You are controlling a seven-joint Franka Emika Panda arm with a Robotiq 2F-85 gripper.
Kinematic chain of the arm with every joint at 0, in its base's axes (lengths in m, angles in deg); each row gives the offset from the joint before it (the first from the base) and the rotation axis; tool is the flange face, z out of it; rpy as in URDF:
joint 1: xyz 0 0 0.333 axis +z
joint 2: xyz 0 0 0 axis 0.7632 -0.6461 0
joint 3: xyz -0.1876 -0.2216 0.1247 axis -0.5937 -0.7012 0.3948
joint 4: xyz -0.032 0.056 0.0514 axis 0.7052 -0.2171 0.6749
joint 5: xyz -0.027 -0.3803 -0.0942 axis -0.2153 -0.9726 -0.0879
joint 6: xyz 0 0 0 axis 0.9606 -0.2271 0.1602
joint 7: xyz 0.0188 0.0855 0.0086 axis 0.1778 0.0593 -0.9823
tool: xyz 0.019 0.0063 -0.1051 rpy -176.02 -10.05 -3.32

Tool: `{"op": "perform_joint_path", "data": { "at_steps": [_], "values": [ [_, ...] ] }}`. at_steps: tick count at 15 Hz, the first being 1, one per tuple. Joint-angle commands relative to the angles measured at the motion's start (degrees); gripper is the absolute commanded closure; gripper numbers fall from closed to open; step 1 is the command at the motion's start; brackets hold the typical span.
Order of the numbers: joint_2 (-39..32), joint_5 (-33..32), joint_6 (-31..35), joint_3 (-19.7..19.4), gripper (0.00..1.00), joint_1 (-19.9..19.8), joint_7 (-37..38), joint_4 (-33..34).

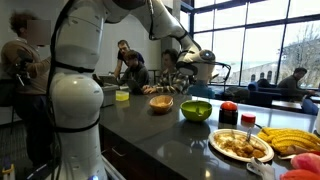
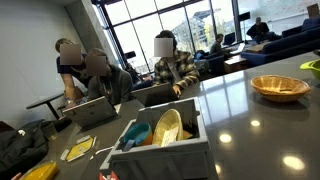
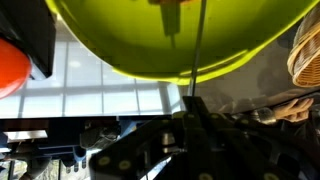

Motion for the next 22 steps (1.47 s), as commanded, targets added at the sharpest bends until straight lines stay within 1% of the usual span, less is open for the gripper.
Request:
{"op": "perform_joint_path", "data": {
  "at_steps": [1,3,4,5,7,10,13,17,20,22],
  "values": [
    [-0.19,-1.19,-0.69,-0.99,0.99,-2.92,2.14,0.66],
    [-0.13,-1.52,-0.58,-1.37,0.99,-3.9,2.17,2.1],
    [-0.27,-1.22,-0.4,-1.75,0.99,-3.7,1.08,2.93],
    [0.18,-1.95,-0.43,-1.26,0.99,-4.19,1.22,3.31],
    [0.4,-1.86,-0.96,-0.82,0.99,-3.15,0.31,3.76],
    [1.04,-3.62,-2.01,0.86,0.99,-2.49,0.42,3.35],
    [0.92,-5.11,-1.53,1.85,0.99,-1.7,0.64,3.09],
    [0.51,-6.2,0.9,2.13,0.99,-1.28,0.5,1.72],
    [0.53,-5.45,2.11,1.81,0.99,-0.83,-0.19,0.46],
    [0.6,-3.93,9.09,2.51,0.99,0.33,-5.48,-0.06]
  ]
}}
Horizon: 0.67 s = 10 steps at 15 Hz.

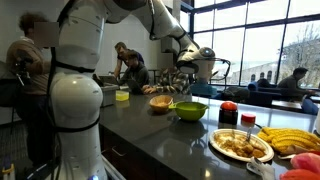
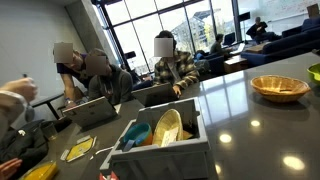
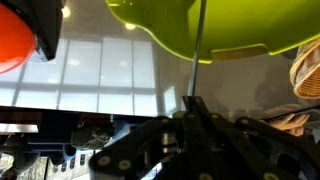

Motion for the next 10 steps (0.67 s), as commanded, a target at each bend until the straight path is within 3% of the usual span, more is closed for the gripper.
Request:
{"op": "perform_joint_path", "data": {
  "at_steps": [1,5,6,10],
  "values": [
    [0.85,1.94,9.65,0.95,0.99,1.8,-6.68,-1.3],
    [-0.09,8.56,22.16,3.59,0.99,4.13,-16.98,0.22],
    [0.42,9.15,22.44,4.07,0.99,4.47,-17.93,0.04],
    [2.33,8.04,8.68,4.84,0.99,3.43,-15.9,-1.56]
  ]
}}
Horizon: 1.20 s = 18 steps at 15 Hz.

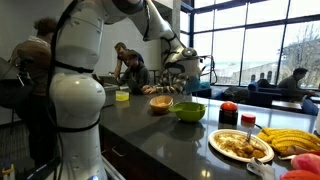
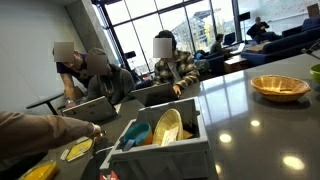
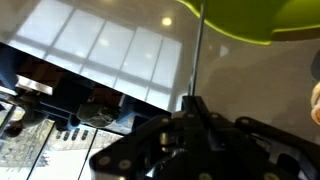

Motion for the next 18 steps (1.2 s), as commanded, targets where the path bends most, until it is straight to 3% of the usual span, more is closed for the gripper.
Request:
{"op": "perform_joint_path", "data": {
  "at_steps": [1,6,10,18],
  "values": [
    [1.96,0.65,-11.59,0.23,0.99,-1.71,-0.74,-1.05],
    [1.33,-0.45,-24.46,-1.0,0.99,-3.39,1.24,-0.59],
    [1.34,-1.14,-29.09,-2.17,0.99,-4.15,3.61,-0.59],
    [2.0,-1.29,-29.82,-4.75,0.99,-5.34,9.0,0.04]
  ]
}}
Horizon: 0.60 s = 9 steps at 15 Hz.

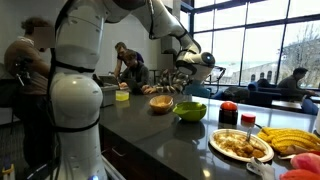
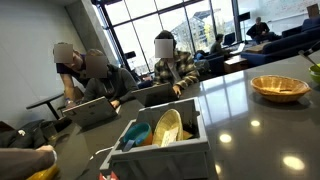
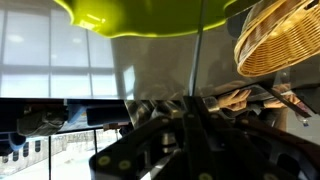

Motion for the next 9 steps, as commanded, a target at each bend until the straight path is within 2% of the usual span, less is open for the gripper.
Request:
{"op": "perform_joint_path", "data": {
  "at_steps": [1,7,9],
  "values": [
    [1.8,-0.97,-0.34,-0.74,0.99,-0.37,1.83,0.28],
    [1.63,-1.26,-0.82,-0.21,0.99,0.2,0.24,3.48],
    [0.98,1.1,-6.44,-0.05,0.99,-1.08,-0.47,4.75]
  ]
}}
